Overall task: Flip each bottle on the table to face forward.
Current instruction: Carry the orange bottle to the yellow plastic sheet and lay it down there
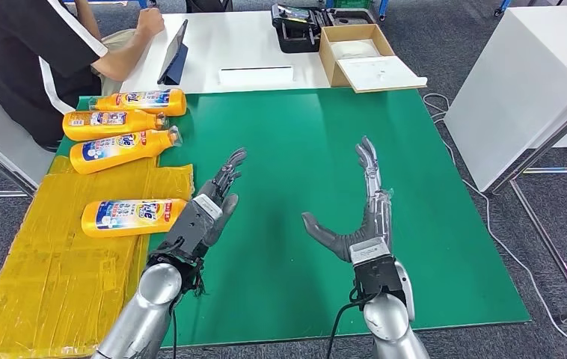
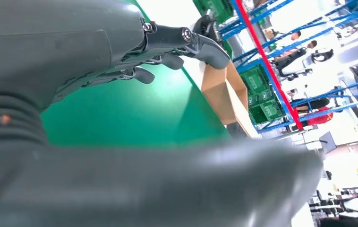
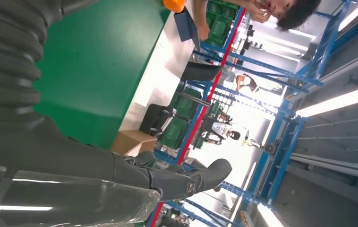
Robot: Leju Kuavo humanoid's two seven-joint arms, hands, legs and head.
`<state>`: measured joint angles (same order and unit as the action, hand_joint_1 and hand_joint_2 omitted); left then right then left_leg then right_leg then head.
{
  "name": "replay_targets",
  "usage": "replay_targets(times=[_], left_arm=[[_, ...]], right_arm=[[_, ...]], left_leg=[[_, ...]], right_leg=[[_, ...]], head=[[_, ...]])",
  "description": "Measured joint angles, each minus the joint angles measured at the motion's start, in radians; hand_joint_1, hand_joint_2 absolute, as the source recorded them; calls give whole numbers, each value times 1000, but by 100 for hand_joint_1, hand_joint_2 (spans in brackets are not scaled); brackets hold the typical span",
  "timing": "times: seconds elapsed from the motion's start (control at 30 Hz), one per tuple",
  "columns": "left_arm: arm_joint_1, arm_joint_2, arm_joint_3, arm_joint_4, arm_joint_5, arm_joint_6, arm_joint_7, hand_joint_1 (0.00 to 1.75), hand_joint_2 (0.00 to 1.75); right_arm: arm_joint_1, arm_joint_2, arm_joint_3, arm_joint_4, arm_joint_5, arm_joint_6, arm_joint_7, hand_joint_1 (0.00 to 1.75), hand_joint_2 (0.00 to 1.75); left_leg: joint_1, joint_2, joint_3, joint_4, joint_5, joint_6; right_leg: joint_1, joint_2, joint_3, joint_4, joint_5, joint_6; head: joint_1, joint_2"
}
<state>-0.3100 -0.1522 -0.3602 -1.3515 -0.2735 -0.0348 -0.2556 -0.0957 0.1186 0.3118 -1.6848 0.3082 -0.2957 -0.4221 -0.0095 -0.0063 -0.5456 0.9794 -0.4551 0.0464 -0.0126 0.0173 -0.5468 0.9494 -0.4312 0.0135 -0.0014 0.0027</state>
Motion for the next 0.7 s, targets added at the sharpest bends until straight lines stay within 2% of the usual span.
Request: replay_targets(times=[0.3, 0.7], left_arm=[[23, 0, 64, -10, 38, 43, -14, 0, 175], [62, 0, 107, -55, 61, 122, -59, 0, 175]], right_arm=[[-15, -14, 5, 29, 2, 14, 2, 0, 175], [-14, -21, 4, 50, -2, 22, 5, 0, 175]], left_leg=[[0, -1, 0, 0, 0, 0], [0, -1, 0, 0, 0, 0]], right_leg=[[0, 0, 0, 0, 0, 0], [0, 0, 0, 0, 0, 0]], head=[[0, 0], [0, 0]])
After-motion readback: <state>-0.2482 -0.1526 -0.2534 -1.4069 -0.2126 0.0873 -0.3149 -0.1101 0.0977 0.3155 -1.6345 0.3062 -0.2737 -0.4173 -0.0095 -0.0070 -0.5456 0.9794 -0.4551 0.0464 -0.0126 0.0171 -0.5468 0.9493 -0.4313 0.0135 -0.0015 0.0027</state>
